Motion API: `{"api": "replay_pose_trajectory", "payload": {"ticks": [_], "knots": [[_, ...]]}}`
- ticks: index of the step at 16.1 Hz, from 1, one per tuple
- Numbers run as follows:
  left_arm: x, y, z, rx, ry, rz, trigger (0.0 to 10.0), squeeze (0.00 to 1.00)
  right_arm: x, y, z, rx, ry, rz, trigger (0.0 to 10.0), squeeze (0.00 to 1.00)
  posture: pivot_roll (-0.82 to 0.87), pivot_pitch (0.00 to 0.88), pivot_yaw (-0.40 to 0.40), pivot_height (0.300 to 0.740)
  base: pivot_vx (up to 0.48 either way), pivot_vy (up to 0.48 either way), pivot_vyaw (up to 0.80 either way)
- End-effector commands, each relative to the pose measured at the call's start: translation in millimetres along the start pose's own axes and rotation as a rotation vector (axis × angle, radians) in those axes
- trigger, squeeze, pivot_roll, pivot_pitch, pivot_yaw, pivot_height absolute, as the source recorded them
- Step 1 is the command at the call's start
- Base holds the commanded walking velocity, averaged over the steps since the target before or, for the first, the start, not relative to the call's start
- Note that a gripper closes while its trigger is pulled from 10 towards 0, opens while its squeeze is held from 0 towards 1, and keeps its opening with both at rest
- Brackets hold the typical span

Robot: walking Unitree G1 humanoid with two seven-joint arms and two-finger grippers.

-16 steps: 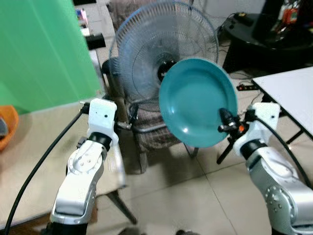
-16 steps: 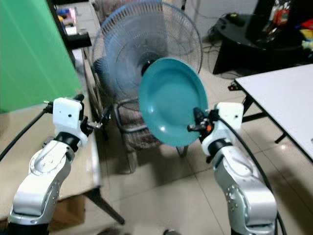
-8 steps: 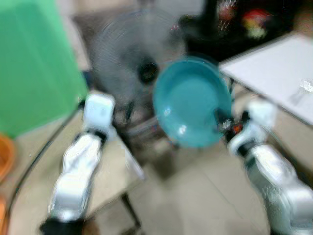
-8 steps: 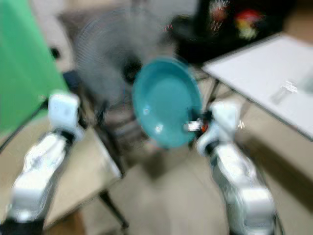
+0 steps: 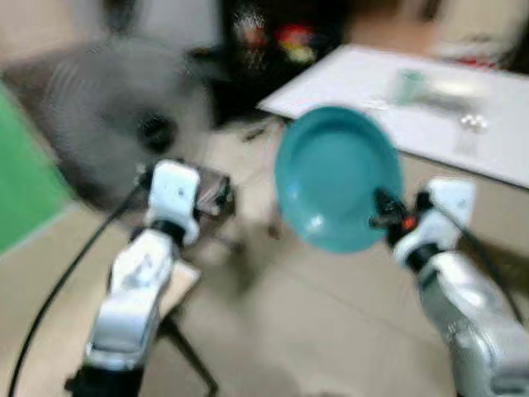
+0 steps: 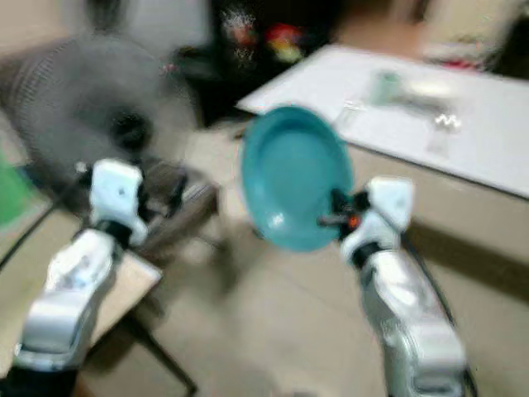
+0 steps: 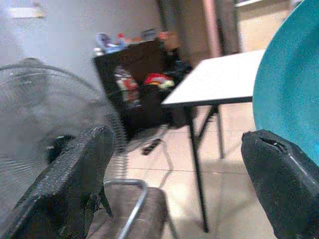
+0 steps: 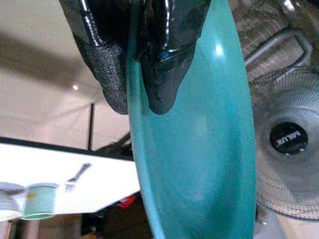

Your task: Setting the table

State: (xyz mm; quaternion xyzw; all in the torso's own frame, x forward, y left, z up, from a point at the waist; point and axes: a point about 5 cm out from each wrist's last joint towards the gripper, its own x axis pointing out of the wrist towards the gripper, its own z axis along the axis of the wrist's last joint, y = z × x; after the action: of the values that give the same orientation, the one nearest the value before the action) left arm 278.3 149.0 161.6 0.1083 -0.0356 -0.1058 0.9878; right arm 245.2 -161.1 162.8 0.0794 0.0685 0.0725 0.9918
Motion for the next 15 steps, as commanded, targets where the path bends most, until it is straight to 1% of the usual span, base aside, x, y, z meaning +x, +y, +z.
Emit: {"api": "replay_pose_trajectory", "payload": {"ticks": [1, 2, 3, 6, 9, 10, 11, 14, 15], "knots": [[0.2, -1.0, 1.4, 0.002, -0.007, -0.006, 10.0, 0.0, -0.3, 3.0, 10.9, -0.01, -0.047, 0.02, 10.0, 0.0, 0.05, 0.0, 0.052, 0.74, 0.0, 0.0, -0.79], [-0.2, -1.2, 0.0, -0.022, 0.002, -0.005, 10.0, 0.0, -0.6, 3.1, 10.7, -0.01, -0.047, 0.019, 10.0, 0.0, 0.05, 0.0, 0.052, 0.74, 0.0, 0.0, -0.79], [-0.3, -1.0, -0.6, -0.028, 0.007, -0.003, 10.0, 0.0, -0.7, 3.1, 10.6, -0.01, -0.046, 0.018, 10.0, 0.0, 0.05, 0.0, 0.053, 0.74, 0.0, 0.0, -0.75], [-1.7, -0.7, -4.0, -0.023, 0.024, -0.003, 10.0, 0.0, -0.5, 3.5, 10.7, -0.017, -0.045, 0.019, 10.0, 0.0, 0.05, 0.0, 0.051, 0.74, 0.0, 0.0, 0.0], [-2.3, 0.6, -3.6, -0.033, 0.013, 0.004, 10.0, 0.0, 0.7, 2.7, 9.7, -0.036, -0.031, 0.012, 10.0, 0.0, 0.05, 0.0, 0.047, 0.74, 0.0, 0.0, 0.0], [-3.1, 1.8, -3.1, -0.042, 0.008, 0.006, 10.0, 0.0, 1.8, 1.5, 8.4, -0.051, -0.016, 0.003, 10.0, 0.0, 0.05, 0.0, 0.045, 0.74, 0.24, 0.0, 0.0], [-4.2, 2.6, -3.3, -0.046, 0.007, 0.004, 10.0, 0.0, 3.4, 0.6, 7.5, -0.046, -0.007, -0.003, 10.0, 0.0, 0.05, 0.0, 0.044, 0.74, 0.27, 0.0, 0.0], [-5.6, 3.5, -4.7, -0.05, 0.011, 0.001, 10.0, 0.0, 5.8, 0.4, 8.3, -0.035, -0.016, -0.002, 10.0, 0.0, 0.05, 0.0, 0.042, 0.74, 0.289, 0.0, 0.0], [-5.6, 3.6, -4.9, -0.05, 0.012, 0.001, 10.0, 0.0, 6.3, 0.6, 8.6, -0.037, -0.017, 0.0, 10.0, 0.0, 0.05, 0.0, 0.042, 0.74, 0.3, 0.0, -0.58]]}}
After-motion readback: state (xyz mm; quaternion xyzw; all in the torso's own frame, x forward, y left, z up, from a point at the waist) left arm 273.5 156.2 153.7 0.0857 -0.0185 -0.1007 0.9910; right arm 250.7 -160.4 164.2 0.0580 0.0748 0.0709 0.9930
